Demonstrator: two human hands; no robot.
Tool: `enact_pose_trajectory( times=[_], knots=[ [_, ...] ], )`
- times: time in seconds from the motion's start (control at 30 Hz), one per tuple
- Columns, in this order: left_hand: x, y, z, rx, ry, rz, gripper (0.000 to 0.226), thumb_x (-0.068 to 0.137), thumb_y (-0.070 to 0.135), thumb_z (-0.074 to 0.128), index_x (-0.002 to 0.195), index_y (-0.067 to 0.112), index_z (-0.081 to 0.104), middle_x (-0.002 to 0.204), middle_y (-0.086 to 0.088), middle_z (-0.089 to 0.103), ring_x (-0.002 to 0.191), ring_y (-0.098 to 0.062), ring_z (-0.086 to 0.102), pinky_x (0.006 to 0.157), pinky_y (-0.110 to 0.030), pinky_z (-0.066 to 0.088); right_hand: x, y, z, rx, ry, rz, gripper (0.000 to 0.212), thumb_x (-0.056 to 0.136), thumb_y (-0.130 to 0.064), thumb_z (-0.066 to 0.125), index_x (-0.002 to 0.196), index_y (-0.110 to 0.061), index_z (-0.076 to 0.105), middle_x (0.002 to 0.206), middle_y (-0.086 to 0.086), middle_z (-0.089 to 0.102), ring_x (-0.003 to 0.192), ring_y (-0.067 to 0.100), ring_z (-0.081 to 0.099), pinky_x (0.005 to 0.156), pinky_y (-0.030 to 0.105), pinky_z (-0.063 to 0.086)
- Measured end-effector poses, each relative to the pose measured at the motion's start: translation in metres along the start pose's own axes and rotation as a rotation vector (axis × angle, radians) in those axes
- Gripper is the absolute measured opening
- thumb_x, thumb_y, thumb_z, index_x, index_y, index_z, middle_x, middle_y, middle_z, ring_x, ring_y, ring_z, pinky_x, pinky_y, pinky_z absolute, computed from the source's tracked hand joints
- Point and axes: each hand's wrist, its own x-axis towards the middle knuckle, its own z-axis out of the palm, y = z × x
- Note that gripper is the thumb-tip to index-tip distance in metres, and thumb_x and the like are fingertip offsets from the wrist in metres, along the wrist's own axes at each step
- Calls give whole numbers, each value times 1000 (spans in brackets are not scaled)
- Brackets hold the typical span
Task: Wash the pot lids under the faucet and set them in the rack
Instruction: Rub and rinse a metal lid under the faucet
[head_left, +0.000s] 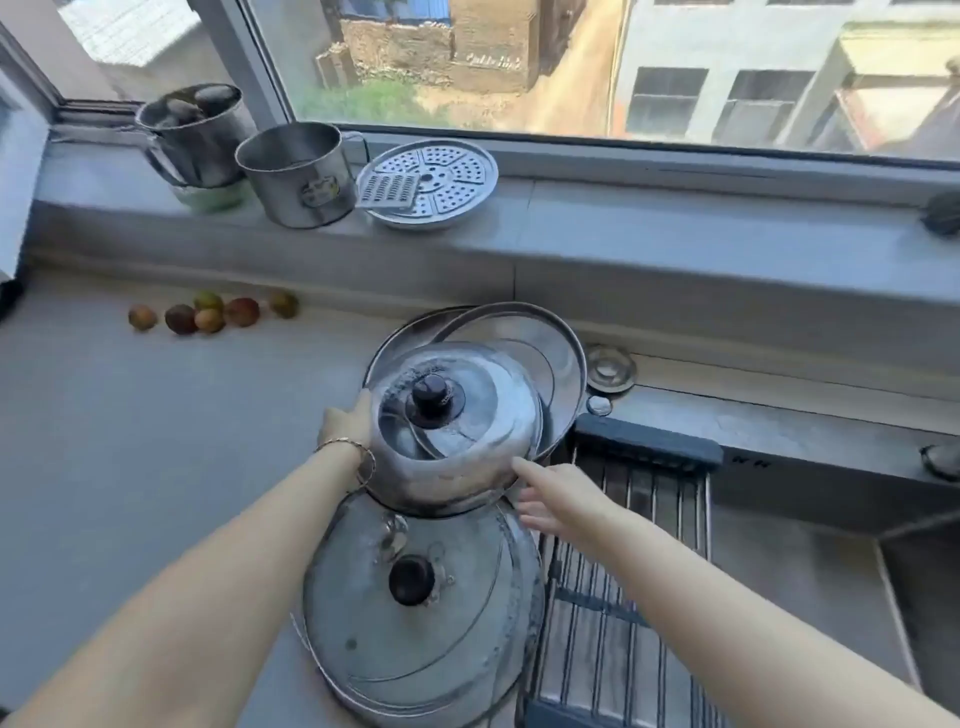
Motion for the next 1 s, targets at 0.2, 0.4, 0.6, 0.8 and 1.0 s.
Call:
enact_pose_trajectory(
  times=[0.2, 0.4, 0.6, 0.8, 1.0],
  knots=[
    [29, 2, 3, -269, -198, -84, 68, 87, 45, 56, 135, -2, 42, 132, -18, 51, 110, -31, 55, 79, -31, 39, 31, 11, 35, 192, 146, 51, 28, 84, -32, 66, 94, -6, 60, 114, 18, 64, 96, 28, 65, 77, 30, 57],
    [12, -9, -8, -216, -9, -80, 80, 72, 42, 75, 128, -6, 43, 126, -16, 53, 116, -32, 53, 92, -34, 43, 24, 15, 43, 194, 165, -2, 32, 82, -31, 70, 95, -4, 58, 92, 6, 58, 67, 12, 59, 68, 23, 57],
    [-28, 11, -26, -592, -259, 116, 23, 79, 25, 70, 83, 4, 59, 59, -1, 66, 47, -7, 61, 45, -18, 51, -17, -3, -3, 231, 95, -276, 21, 85, -23, 66, 100, -11, 58, 98, 4, 68, 85, 12, 66, 71, 22, 55],
    [-118, 23, -12, -748, -746, 283, 73, 30, 29, 92, 90, 2, 61, 75, -6, 75, 70, -17, 73, 57, -28, 58, -52, 22, -101, 340, -31, -252, 24, 88, -18, 58, 109, -7, 56, 105, 12, 70, 91, 21, 69, 74, 26, 53],
    [-210, 10, 70, -721, -692, 114, 42, 61, 6, 75, 101, 0, 62, 67, -8, 73, 56, -17, 69, 51, -24, 55, -64, 97, -186, 326, 11, 3, 23, 89, -31, 54, 97, -10, 61, 95, 11, 65, 79, 21, 63, 70, 27, 49]
  ],
)
